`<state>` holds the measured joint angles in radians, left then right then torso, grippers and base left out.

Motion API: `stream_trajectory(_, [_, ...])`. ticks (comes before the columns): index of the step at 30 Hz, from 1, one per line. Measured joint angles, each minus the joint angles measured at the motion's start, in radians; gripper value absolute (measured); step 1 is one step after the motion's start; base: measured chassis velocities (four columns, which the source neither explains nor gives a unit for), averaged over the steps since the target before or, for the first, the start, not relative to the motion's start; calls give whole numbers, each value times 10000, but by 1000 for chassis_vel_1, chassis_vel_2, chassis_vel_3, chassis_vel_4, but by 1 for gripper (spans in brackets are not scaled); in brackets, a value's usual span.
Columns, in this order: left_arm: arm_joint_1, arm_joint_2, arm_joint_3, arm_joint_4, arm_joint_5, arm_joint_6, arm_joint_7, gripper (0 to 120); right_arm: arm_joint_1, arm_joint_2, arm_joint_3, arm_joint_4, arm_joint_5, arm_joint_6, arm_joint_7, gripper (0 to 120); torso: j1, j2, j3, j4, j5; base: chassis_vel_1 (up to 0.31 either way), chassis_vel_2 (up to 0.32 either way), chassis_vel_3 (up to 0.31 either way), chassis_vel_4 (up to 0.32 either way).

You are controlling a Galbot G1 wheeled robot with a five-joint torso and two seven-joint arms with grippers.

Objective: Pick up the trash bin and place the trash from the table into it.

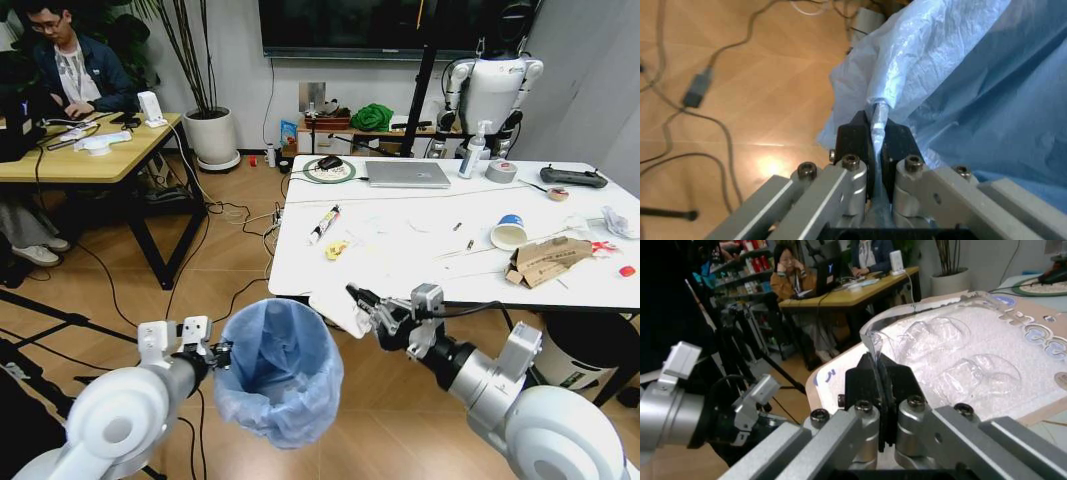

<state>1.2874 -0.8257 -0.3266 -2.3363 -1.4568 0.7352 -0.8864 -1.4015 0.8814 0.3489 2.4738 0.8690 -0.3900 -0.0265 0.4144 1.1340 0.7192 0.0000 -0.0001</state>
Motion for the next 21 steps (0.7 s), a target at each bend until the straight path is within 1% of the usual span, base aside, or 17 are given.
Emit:
stream_trajectory(1, [-132,-8,188,97,47,0,59,0,20,-7,-23,-11,-3,2,-35,0,0,0,0,0,1,0,0,0,0])
stream_trajectory(2, [-400,-27,571,283,124,1,96,0,58,-16,-61,-28,-5,14,-128,0,0,0,0,2,2,0,0,0,0])
stream_trajectory(3, [-400,-27,571,283,124,1,96,0,58,-16,-61,-28,-5,14,-128,0,0,0,0,2,2,0,0,0,0])
stream_trajectory(5, [-839,-60,1159,585,211,2,97,0,67,-22,-102,-54,-64,56,-325,0,1,0,0,2,1,0,0,0,0])
stream_trajectory(6, [-962,-71,1314,670,235,2,97,0,63,-23,-110,-62,-87,65,-352,0,0,0,0,2,1,0,0,0,0])
stream_trajectory(7, [-1339,-124,1738,911,276,2,85,0,20,-23,-165,-124,-248,98,-443,0,0,0,1,1,1,0,0,0,0])
stream_trajectory(9, [-1843,-240,2254,1228,252,2,40,0,-75,-14,-216,-299,-600,176,-596,0,0,0,1,1,1,0,0,0,0])
stream_trajectory(12, [-2093,-328,2476,1391,199,2,-24,0,-135,8,-234,-407,-874,208,-699,0,1,0,1,0,1,0,0,0,0])
stream_trajectory(14, [-2608,-534,2936,1719,38,2,-182,0,-295,64,-251,-624,-1552,295,-985,0,1,0,1,0,2,0,0,0,0])
stream_trajectory(17, [-3014,-637,3327,1963,-61,3,-303,0,-475,89,-270,-758,-2224,402,-1350,0,1,0,1,-1,2,0,0,0,0])
stream_trajectory(18, [-3014,-637,3327,1963,-61,3,-303,0,-475,89,-270,-758,-2224,402,-1350,0,1,0,1,-1,2,0,0,0,0])
stream_trajectory(21, [-3405,-793,3672,2192,-151,2,-392,0,-687,101,-437,-956,-3081,631,-1601,0,1,0,1,0,3,0,0,0,0])
